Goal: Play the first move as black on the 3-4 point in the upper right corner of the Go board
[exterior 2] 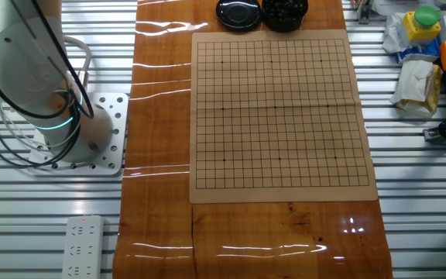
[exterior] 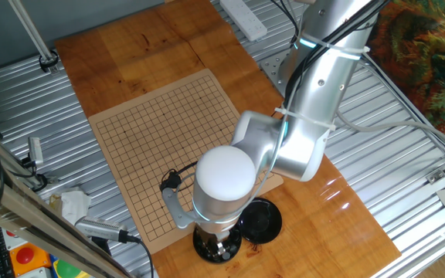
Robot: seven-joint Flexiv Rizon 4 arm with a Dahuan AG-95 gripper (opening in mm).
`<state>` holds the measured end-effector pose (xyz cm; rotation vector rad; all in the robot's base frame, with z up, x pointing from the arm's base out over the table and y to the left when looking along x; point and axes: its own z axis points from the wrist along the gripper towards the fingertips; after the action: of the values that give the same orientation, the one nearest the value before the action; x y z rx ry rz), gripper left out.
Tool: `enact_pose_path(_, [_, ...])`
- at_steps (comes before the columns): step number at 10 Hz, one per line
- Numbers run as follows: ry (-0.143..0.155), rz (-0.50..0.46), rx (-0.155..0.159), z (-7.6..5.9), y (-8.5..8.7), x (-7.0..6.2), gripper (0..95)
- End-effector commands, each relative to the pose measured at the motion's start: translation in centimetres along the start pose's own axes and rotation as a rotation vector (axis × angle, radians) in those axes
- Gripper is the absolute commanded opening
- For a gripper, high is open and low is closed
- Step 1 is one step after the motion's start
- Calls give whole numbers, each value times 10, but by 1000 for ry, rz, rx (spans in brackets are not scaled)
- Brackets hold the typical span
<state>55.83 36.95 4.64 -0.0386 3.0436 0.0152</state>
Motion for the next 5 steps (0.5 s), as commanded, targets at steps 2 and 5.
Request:
enact_pose_path(2, [1,1,1,1,1,1,190])
enact_pose_path(5, [5,-3,1,2,0,3,190])
